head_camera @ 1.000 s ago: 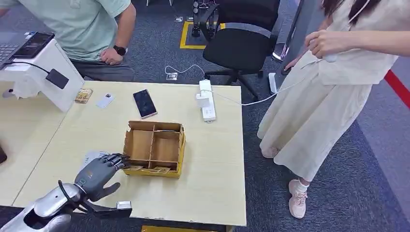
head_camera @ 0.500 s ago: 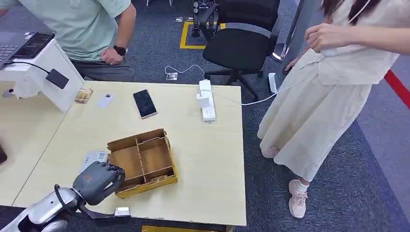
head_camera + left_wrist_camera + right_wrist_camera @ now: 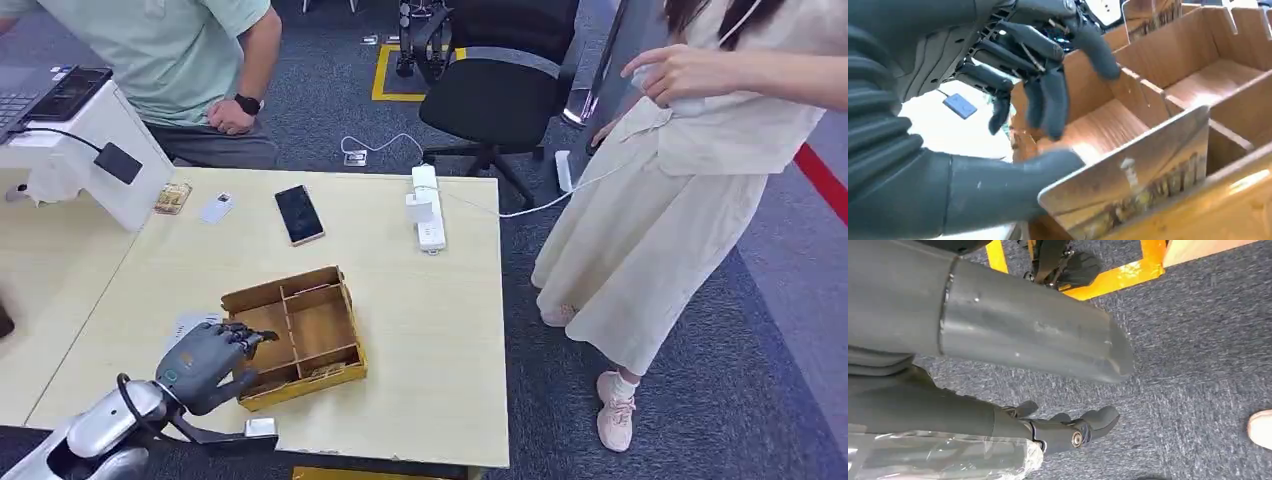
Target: Pass the card to the sensor for recognition and then transmit it.
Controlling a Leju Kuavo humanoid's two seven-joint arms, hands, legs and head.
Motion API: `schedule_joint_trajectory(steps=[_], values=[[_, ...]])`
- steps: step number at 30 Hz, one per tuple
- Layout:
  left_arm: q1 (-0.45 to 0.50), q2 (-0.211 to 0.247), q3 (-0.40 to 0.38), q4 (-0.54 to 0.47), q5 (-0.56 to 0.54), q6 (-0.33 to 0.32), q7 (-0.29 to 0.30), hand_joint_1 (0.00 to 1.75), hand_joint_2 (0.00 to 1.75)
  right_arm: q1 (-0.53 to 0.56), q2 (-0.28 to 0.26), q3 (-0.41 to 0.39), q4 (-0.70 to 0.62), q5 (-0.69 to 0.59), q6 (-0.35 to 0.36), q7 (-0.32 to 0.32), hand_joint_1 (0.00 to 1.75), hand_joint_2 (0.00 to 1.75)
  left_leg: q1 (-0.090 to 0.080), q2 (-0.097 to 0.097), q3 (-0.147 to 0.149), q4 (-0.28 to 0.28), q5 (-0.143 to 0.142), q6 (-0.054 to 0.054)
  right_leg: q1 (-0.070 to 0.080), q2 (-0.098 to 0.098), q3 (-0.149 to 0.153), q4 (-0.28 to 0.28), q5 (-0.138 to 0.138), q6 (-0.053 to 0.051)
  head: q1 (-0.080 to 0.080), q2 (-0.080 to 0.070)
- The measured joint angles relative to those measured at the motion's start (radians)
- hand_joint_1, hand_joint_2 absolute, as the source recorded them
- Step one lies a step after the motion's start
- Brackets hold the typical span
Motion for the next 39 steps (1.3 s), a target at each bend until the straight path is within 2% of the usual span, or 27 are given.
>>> schedule_joint_trajectory(steps=[7,13,39], values=[[0.025,0.0,0.019,-0.027,-0.019,0.037,0.025,0.0,1.75,0.006,0.0,0.0,0.0,-0.001,0.001,0.0,0.0,0.0,0.0,0.0,0.0,0.0,0.0,0.0,0.0,0.0,0.0,0.0,0.0,0.0,0.0,0.0],[0.077,0.002,0.08,-0.068,-0.048,0.061,0.052,0.0,1.75,0.01,-0.001,0.0,-0.001,-0.004,0.003,-0.004,0.0,0.0,0.0,0.0,0.0,0.0,0.0,0.0,0.0,0.0,0.0,0.0,0.0,0.0,0.0,0.0],[0.206,0.031,0.245,-0.178,-0.029,0.067,0.055,0.0,1.75,0.017,-0.001,-0.021,-0.007,-0.01,0.014,-0.008,0.0,0.0,0.0,0.0,0.0,0.0,0.0,0.0,0.0,0.0,0.0,0.0,0.0,0.0,0.0,0.0]])
